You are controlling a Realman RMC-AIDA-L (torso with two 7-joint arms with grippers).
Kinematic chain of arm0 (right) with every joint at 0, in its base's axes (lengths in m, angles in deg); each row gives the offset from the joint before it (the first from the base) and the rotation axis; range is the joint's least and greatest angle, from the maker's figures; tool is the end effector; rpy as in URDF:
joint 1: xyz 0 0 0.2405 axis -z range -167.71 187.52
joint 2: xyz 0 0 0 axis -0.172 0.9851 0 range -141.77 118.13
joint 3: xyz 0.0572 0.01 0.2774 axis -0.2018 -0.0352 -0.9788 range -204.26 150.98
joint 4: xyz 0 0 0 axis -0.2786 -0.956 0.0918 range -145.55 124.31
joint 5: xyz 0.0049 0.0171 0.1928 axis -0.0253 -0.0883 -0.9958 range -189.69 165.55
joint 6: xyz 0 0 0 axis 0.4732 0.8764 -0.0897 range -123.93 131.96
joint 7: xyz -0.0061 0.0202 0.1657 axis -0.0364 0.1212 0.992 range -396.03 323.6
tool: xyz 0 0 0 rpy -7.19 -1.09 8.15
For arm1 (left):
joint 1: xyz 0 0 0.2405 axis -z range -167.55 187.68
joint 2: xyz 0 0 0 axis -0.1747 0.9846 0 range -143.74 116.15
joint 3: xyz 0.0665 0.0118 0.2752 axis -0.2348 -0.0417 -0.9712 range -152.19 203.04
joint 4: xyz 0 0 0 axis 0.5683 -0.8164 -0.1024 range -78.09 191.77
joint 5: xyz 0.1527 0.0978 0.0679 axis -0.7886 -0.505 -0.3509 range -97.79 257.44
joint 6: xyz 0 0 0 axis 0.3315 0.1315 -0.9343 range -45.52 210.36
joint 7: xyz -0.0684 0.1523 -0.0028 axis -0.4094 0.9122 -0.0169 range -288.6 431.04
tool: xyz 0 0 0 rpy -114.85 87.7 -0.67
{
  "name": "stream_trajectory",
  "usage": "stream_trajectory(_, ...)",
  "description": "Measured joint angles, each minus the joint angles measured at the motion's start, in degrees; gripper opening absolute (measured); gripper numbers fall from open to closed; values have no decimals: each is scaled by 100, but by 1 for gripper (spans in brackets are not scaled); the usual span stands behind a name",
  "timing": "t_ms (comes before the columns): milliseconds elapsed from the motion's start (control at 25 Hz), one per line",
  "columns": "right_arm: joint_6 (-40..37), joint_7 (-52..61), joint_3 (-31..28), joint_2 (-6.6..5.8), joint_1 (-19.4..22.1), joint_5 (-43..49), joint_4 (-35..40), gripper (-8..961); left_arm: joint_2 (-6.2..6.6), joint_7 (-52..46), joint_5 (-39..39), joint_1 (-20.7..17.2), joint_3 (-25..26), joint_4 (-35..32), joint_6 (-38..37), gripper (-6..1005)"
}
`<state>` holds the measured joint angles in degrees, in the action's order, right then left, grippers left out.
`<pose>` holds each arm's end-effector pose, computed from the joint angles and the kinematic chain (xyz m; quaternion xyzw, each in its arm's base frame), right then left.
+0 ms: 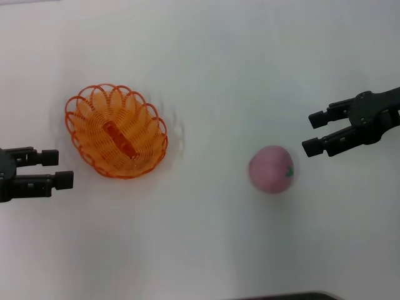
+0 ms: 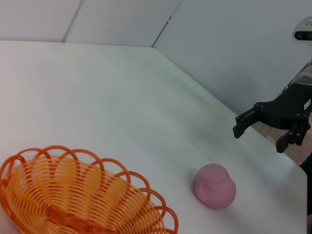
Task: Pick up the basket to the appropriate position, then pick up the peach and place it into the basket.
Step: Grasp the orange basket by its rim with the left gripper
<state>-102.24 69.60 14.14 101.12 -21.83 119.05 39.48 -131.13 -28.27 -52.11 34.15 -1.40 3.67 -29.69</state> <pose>0.2806 0.3158 0.0205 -0.9372 0.3386 0.0831 0.0106 -0.3049 0.2699 0.0241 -0.9109 -0.3699 -0.1772 0.0442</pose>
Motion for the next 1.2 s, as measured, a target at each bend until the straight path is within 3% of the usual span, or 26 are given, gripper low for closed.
stream_trajectory(760, 48, 8, 52, 9, -8, 9, -9, 954, 5, -195, 52, 85, 61, 1, 27, 821)
stream_trajectory(1200, 82, 9, 60, 18, -43, 11, -9, 954, 134, -2171, 89, 987, 137, -159, 843, 822)
